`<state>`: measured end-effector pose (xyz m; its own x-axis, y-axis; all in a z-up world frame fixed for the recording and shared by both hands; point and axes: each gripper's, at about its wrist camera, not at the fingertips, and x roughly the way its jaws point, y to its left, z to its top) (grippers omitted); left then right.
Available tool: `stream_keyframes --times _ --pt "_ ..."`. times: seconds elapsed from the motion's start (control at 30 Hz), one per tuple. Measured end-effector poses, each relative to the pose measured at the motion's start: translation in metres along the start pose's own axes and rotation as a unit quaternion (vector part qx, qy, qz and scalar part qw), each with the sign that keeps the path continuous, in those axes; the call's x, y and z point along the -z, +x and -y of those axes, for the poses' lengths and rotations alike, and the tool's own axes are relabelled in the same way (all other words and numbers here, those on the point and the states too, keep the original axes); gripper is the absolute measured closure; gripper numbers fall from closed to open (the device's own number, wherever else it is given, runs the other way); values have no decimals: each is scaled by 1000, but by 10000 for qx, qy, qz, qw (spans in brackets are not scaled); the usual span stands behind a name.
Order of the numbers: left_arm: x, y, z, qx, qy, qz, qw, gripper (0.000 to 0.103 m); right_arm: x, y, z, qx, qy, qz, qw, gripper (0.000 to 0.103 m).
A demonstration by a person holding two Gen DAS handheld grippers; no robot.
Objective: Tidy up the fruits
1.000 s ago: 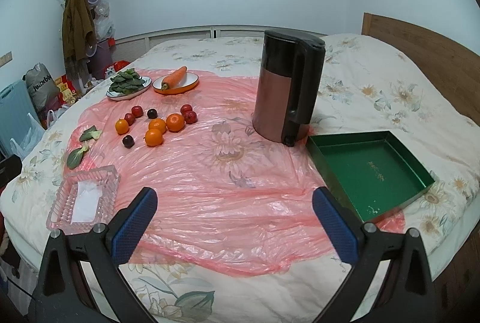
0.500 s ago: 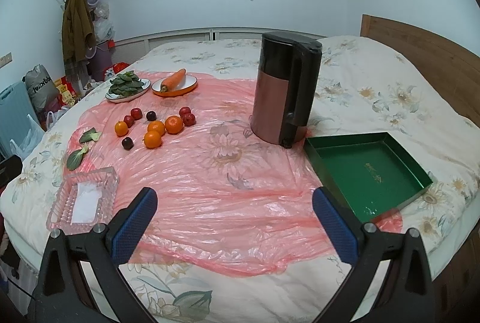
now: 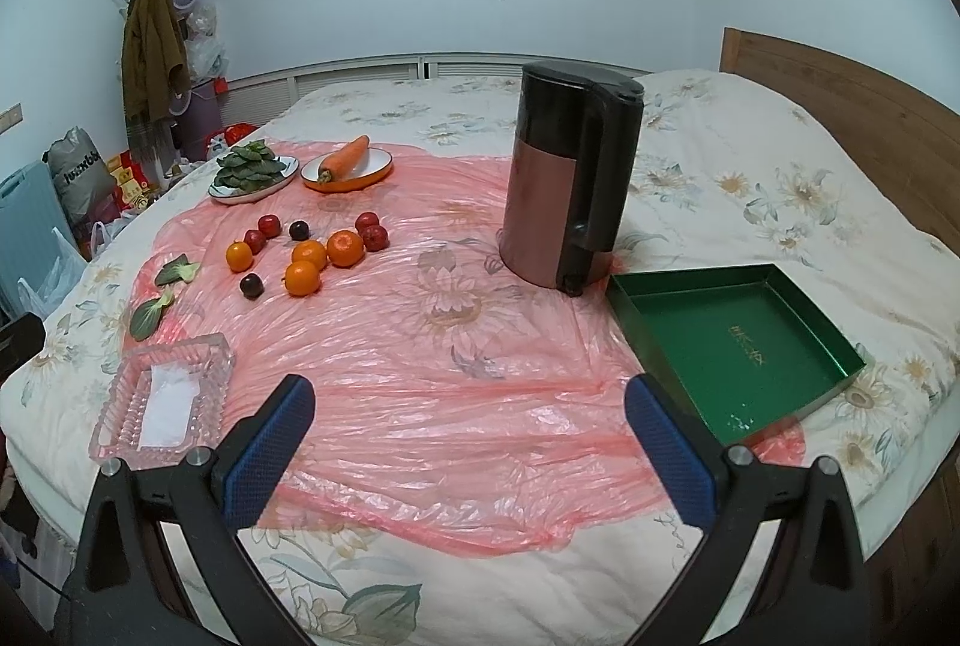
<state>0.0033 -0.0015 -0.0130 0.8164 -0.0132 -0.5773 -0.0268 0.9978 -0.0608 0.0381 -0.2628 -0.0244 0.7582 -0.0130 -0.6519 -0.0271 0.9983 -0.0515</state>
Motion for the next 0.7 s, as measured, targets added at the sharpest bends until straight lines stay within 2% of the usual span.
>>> stream_keyframes --times 0.2,0.37,0.5,0.7 --pt "1 3 -4 53 -125 29 9999 1 -3 4 1 -70 -2 7 10000 0" --pt "4 8 -6 -93 -83 121 9998 1 -5 9 -2 -304 27 44 9995 0" --pt "6 23 -11 -107 135 -86 9998 1 -8 20 -9 -464 -98 43 9989 0" --pt "4 45 -22 -243 155 -222 9993 1 -21 51 -22 -709 -324 39 9970 0"
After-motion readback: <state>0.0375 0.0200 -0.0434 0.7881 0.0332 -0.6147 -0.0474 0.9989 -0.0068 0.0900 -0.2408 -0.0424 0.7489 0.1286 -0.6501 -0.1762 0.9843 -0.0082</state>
